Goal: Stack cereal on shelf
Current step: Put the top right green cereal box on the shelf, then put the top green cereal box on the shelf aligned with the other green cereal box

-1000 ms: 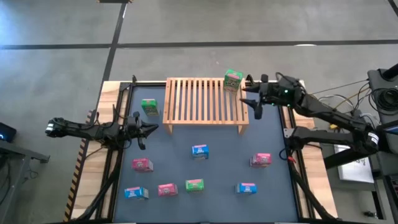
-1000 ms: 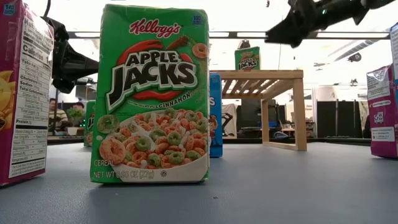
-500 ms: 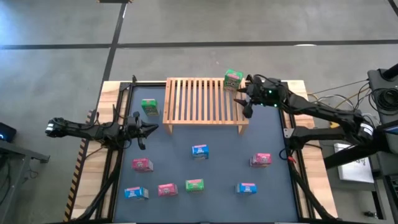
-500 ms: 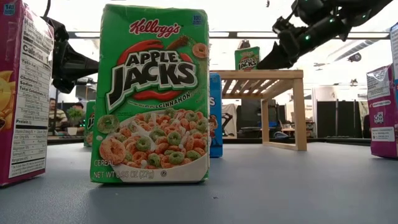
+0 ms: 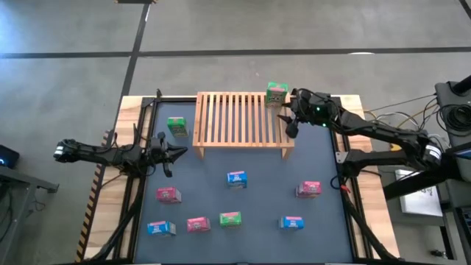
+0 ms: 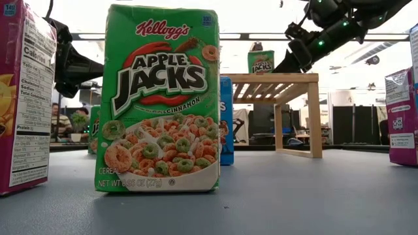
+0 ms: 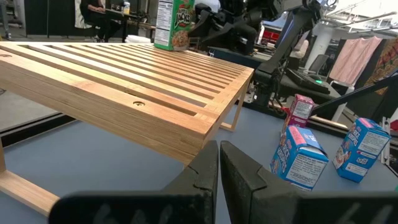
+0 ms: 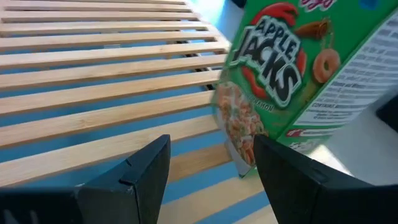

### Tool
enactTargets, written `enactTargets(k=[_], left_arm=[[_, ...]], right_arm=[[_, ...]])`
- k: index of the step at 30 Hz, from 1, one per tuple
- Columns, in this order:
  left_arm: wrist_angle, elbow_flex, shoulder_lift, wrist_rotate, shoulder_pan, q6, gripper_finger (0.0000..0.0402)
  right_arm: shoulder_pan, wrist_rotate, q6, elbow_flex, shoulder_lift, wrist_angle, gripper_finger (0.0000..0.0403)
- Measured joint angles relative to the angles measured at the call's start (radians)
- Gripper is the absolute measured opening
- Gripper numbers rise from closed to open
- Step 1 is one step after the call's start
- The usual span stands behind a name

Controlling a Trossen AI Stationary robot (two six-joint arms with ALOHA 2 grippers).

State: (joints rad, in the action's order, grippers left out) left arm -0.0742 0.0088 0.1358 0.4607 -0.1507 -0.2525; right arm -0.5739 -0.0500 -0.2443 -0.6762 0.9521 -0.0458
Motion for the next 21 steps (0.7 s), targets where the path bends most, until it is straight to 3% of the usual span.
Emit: enactTargets(k=[6,12,17,21], left_arm=[[0.0,0.0,0.0,0.0,0.0,0.0,0.0001],[0.0,0.0,0.0,0.0,0.0,0.0,0.0001],[0.0,0.0,0.0,0.0,0.0,0.0,0.0001],[0.0,0.0,0.0,0.0,0.0,0.0,0.0001]], right_arm=[[0.0,0.006,0.015,0.0,-0.031,-0.011,0.0219],[0.036,-0.092,0.081,0.001,-0.096,-0.078,0.0219],[0.172,-0.103,0.141,0.043,-0.169,-0.069,0.0219],[0.33,-0.007,0.175,0.097,-0.217,0.0,0.0219]])
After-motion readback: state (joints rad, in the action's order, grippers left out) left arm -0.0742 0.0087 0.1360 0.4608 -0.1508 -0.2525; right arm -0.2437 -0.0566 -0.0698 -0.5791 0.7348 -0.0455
